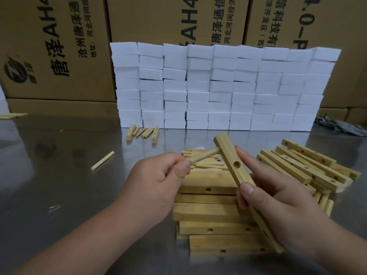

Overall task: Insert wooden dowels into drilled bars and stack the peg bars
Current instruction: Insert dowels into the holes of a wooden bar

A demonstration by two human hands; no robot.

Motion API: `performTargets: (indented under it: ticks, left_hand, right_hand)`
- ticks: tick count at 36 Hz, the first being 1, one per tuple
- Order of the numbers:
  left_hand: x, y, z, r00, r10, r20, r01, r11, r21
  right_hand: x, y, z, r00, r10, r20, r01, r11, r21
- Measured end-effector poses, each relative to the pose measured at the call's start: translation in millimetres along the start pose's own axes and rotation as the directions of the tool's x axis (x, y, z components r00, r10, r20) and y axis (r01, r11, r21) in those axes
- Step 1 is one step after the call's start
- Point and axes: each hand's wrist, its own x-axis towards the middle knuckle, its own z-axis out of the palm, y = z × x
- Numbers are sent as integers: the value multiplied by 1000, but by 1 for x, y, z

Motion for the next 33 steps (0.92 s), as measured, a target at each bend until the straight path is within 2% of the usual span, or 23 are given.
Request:
performTargets:
  ticks: [3,6,9,11,15,18,20,24,26,29,31,33]
  left_hand:
    - [1,0,2,1000,-16,-1,15,999,-30]
    - [6,-4,4,997,-82,-13,77,973,-217]
    - [11,-22,4,981,-190,-37,164,915,-368]
    - [10,-35,3,977,-210,-25,194,938,-286]
    - [9,-54,9,947,-278,163,296,950,-101]
    - [14,-58,17,904,-380,194,390,921,-11]
    - [15,-61,20,885,-439,153,430,898,89]
    - [14,-70,18,866,-474,158,433,870,235]
    - [14,-74,18,866,-458,203,408,880,244]
    - [13,-74,19,900,-339,274,290,935,202]
    - [13,-73,21,895,-269,355,234,962,137]
    - [14,-73,21,897,-259,358,240,966,96]
  right_hand:
    - [0,3,2,1000,-14,-27,13,1000,-21]
    - [0,10,7,990,-60,-125,50,996,-80]
    - [4,17,3,962,-52,-270,16,991,-134]
    - [7,20,-5,917,-48,-395,-3,992,-125]
    - [11,21,-14,832,-6,-555,-22,999,-44]
    - [10,23,-11,844,0,-537,-61,993,-97]
    - [10,23,-8,861,-3,-509,-73,989,-128]
    - [10,23,-7,852,3,-523,-78,990,-122]
    - [9,23,-8,846,-1,-533,-72,991,-116]
    - [10,21,-8,850,12,-526,-84,990,-113]
    - [10,20,-6,856,19,-517,-93,989,-118]
    - [8,18,-3,863,14,-505,-89,988,-126]
